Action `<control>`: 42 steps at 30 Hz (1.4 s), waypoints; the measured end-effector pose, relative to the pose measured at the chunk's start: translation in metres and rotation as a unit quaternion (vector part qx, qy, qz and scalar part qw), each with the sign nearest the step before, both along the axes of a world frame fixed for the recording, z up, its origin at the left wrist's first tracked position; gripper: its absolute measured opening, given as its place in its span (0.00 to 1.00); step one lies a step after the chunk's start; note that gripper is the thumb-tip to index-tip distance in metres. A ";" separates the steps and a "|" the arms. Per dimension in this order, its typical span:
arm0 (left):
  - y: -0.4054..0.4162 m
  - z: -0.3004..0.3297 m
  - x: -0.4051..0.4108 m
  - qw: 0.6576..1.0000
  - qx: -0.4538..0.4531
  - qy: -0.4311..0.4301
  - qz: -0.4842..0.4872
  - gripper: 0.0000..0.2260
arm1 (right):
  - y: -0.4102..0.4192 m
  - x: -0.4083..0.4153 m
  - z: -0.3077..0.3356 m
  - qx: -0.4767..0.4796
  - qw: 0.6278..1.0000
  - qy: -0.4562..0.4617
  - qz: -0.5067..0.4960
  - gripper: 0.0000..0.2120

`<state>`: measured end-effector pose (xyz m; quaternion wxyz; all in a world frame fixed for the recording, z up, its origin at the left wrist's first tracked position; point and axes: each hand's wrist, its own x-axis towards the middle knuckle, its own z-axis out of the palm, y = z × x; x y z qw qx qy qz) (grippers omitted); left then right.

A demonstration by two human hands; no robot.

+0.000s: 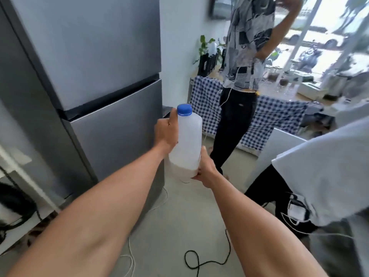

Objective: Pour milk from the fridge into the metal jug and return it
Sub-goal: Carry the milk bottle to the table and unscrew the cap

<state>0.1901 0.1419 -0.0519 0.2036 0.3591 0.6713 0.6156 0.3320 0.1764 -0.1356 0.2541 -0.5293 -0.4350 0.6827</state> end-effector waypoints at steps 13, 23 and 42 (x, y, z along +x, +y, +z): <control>0.017 0.023 0.264 0.976 0.029 0.013 -0.216 0.25 | -0.049 0.264 0.019 0.029 0.974 0.008 -0.226 0.25; -0.039 0.021 0.483 0.918 0.010 -0.033 -0.395 0.18 | -0.159 0.462 0.016 0.049 0.919 -0.057 -0.388 0.34; -0.179 0.007 0.793 0.698 -0.048 -0.043 -0.714 0.17 | -0.367 0.676 0.002 0.010 0.719 -0.038 -0.694 0.22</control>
